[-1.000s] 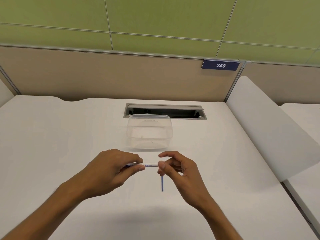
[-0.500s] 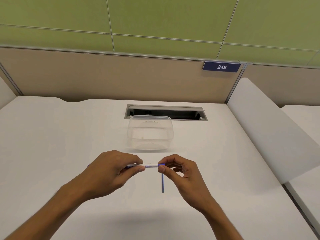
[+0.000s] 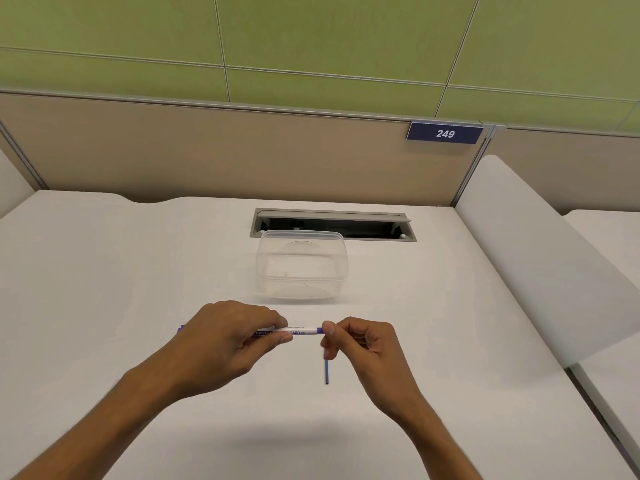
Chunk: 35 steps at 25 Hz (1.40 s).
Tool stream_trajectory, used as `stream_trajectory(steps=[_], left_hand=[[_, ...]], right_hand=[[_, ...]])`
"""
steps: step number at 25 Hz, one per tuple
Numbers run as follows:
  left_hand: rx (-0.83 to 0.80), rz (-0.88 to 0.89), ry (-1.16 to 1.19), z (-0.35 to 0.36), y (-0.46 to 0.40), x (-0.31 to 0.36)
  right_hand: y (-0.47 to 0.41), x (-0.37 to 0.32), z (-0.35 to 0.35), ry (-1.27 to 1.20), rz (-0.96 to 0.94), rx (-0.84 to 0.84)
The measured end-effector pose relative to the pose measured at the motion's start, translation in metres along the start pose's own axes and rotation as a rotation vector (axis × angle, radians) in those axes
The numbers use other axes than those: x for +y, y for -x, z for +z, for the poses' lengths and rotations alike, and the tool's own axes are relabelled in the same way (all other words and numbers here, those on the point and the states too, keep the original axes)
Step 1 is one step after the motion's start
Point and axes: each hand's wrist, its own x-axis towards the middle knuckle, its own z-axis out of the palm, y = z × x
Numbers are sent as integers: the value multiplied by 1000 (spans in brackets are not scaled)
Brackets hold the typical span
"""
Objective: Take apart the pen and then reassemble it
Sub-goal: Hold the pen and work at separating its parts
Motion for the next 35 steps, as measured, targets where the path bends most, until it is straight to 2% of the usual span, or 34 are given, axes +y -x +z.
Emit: stream_trajectory(steps=[5, 13, 29, 35], left_hand=[[6, -5, 43, 1, 0, -1], [11, 0, 48, -2, 0, -1], [9, -1, 75, -1, -1, -2], [11, 2, 32, 0, -1, -2]], right_hand=[[1, 0, -3, 16, -12, -14], [2, -3, -1, 2, -26, 57], [2, -1, -6, 43, -73, 31], [0, 0, 3, 26, -28, 66]])
